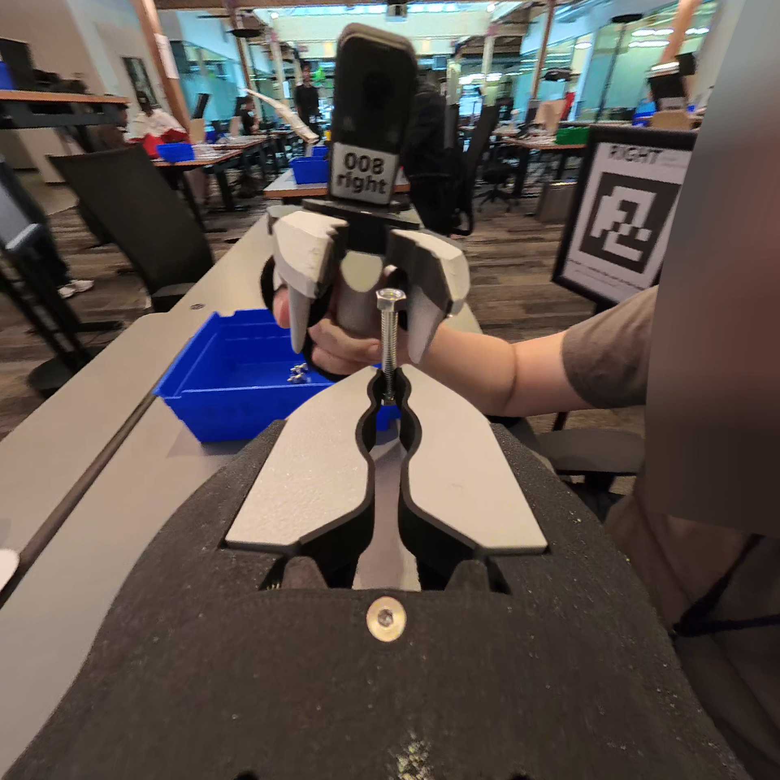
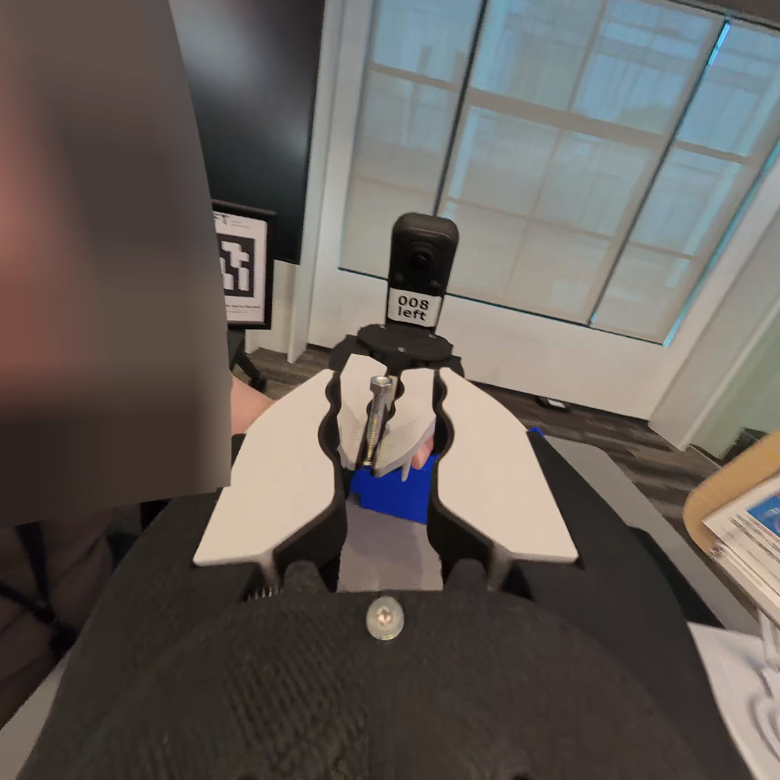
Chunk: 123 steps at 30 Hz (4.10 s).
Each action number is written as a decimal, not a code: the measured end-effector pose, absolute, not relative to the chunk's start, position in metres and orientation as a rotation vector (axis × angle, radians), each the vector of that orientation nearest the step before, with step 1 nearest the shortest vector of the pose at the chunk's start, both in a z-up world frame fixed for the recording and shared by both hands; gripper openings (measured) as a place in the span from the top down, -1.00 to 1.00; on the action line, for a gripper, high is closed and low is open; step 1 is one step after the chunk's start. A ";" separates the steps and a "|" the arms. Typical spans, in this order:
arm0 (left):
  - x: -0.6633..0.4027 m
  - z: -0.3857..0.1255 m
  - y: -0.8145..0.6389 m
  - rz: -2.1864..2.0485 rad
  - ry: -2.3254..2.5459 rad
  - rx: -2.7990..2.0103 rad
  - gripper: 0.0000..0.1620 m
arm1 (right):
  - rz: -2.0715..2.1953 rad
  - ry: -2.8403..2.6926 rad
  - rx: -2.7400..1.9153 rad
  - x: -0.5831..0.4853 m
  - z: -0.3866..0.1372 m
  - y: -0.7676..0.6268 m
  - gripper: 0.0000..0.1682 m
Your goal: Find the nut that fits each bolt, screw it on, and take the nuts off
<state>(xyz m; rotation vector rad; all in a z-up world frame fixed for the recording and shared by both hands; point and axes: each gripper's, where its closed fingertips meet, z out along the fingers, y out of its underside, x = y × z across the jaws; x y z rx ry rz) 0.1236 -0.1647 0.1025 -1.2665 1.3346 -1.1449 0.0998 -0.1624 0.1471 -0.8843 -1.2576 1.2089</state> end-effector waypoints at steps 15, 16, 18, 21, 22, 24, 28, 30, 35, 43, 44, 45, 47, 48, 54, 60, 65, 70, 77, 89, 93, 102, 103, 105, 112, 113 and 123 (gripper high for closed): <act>0.128 0.098 -0.184 -1.190 1.434 -1.218 0.94 | 1.436 -1.389 -0.913 0.105 0.142 -0.183 0.68; 0.126 0.099 -0.182 -1.180 1.428 -1.223 0.94 | 1.389 -1.396 -0.915 0.105 0.142 -0.183 0.68; 0.124 0.100 -0.175 -1.144 1.402 -1.236 0.94 | 1.298 -1.382 -0.925 0.105 0.144 -0.181 0.68; 0.123 0.101 -0.172 -1.129 1.388 -1.244 0.94 | 1.215 -1.367 -0.950 0.102 0.145 -0.178 0.69; 0.123 0.101 -0.172 -1.129 1.385 -1.246 0.94 | 1.198 -1.371 -0.959 0.101 0.144 -0.178 0.70; 0.122 0.101 -0.173 -1.136 1.389 -1.245 0.94 | 1.171 -1.379 -0.956 0.100 0.143 -0.178 0.73; 0.123 0.101 -0.174 -1.142 1.397 -1.243 0.94 | 1.177 -1.366 -0.959 0.101 0.145 -0.177 0.76; 0.123 0.101 -0.174 -1.146 1.395 -1.242 0.94 | 1.196 -1.358 -0.957 0.102 0.146 -0.177 0.78; 0.124 0.100 -0.174 -1.144 1.401 -1.246 0.94 | 1.198 -1.358 -0.961 0.103 0.145 -0.175 0.81; 0.123 0.100 -0.169 -1.106 1.378 -1.258 0.94 | 1.178 -1.347 -0.994 0.101 0.142 -0.170 0.87; 0.123 0.101 -0.166 -1.093 1.365 -1.262 0.94 | 1.170 -1.335 -0.999 0.101 0.143 -0.168 0.87; 0.123 0.102 -0.163 -1.075 1.348 -1.270 0.94 | 1.157 -1.320 -1.006 0.101 0.143 -0.165 0.87; 0.121 0.101 -0.155 -1.015 1.312 -1.297 0.94 | 1.115 -1.283 -1.035 0.100 0.144 -0.157 0.87; 0.120 0.101 -0.150 -0.984 1.293 -1.308 0.94 | 1.092 -1.262 -1.052 0.099 0.143 -0.153 0.87; 0.112 0.102 -0.124 -0.851 1.157 -1.381 0.94 | 1.035 -1.034 -1.196 0.093 0.144 -0.127 0.87; 0.108 0.099 -0.114 -0.802 1.114 -1.427 0.94 | 0.936 -0.929 -1.251 0.091 0.141 -0.117 0.87; 0.110 0.100 -0.120 -0.872 1.127 -1.422 0.94 | 0.981 -0.944 -1.246 0.092 0.143 -0.120 0.84; 0.112 0.102 -0.129 -0.955 1.173 -1.397 0.94 | 1.032 -1.019 -1.213 0.098 0.152 -0.129 0.54; 0.121 0.105 -0.160 -1.168 1.304 -1.280 0.94 | 1.374 -1.177 -1.005 0.121 0.165 -0.157 0.64; 0.127 0.101 -0.188 -1.273 1.438 -1.192 0.94 | 1.529 -1.367 -0.918 0.109 0.148 -0.186 0.78; 0.127 0.101 -0.189 -1.274 1.442 -1.192 0.94 | 1.529 -1.372 -0.924 0.108 0.146 -0.186 0.81; 0.127 0.100 -0.189 -1.269 1.445 -1.195 0.94 | 1.555 -1.376 -0.936 0.108 0.144 -0.185 0.83; 0.127 0.100 -0.189 -1.269 1.447 -1.195 0.94 | 1.555 -1.383 -0.937 0.108 0.143 -0.185 0.83; 0.127 0.100 -0.189 -1.266 1.448 -1.196 0.94 | 1.553 -1.396 -0.938 0.107 0.142 -0.187 0.83; 0.127 0.099 -0.189 -1.258 1.458 -1.205 0.94 | 1.543 -1.407 -0.938 0.106 0.140 -0.188 0.87; 0.127 0.098 -0.189 -1.251 1.463 -1.211 0.94 | 1.534 -1.416 -0.945 0.107 0.139 -0.188 0.87; 0.129 0.093 -0.184 -1.202 1.464 -1.240 0.94 | 1.437 -1.446 -0.967 0.108 0.134 -0.184 0.87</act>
